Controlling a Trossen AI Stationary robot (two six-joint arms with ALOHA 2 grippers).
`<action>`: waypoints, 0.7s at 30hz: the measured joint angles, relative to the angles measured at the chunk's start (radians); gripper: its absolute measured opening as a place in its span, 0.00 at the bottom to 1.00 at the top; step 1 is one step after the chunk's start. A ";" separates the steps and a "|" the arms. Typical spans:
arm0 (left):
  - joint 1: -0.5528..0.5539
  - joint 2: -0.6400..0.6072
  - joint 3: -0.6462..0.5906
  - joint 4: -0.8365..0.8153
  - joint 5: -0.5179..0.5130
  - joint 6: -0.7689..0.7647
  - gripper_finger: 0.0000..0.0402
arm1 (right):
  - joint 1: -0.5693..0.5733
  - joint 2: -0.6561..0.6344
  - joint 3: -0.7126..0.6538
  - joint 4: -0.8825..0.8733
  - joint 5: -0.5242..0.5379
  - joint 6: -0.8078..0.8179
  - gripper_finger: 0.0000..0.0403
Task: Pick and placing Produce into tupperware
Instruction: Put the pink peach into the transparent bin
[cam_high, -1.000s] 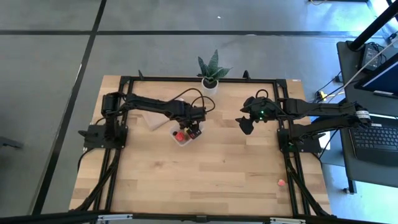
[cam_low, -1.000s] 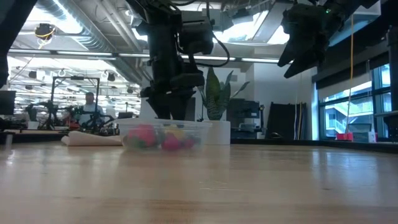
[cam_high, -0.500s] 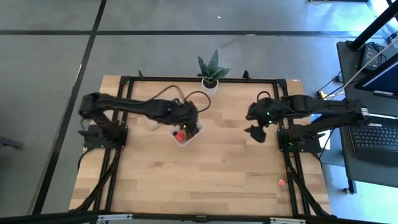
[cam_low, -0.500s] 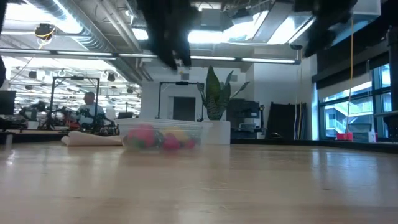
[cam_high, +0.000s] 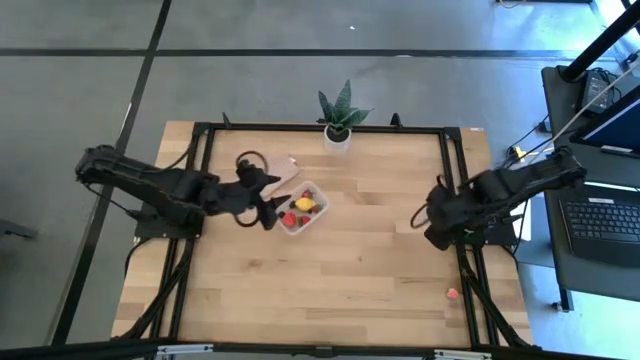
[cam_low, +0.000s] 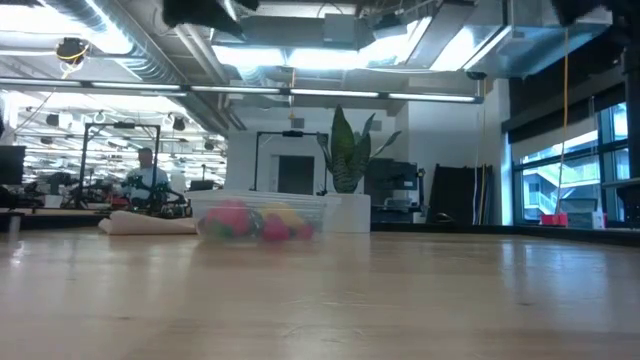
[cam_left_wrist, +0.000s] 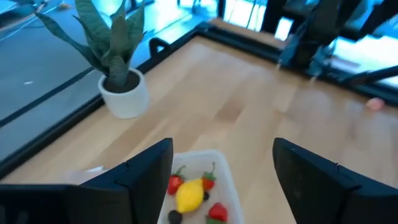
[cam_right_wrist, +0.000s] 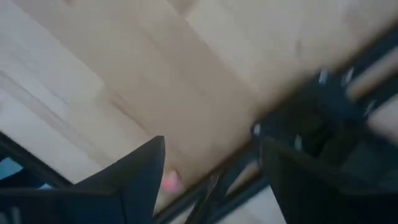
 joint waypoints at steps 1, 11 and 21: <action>-0.008 -0.030 -0.044 0.041 -0.001 0.000 0.67 | 0.026 0.008 -0.019 0.004 -0.024 0.056 0.66; -0.069 -0.208 -0.337 0.240 0.005 -0.064 0.66 | 0.273 0.101 -0.269 0.402 -0.191 0.361 0.65; -0.084 -0.219 -0.360 0.237 0.012 -0.081 0.66 | 0.559 0.133 -0.372 0.591 -0.128 0.629 0.65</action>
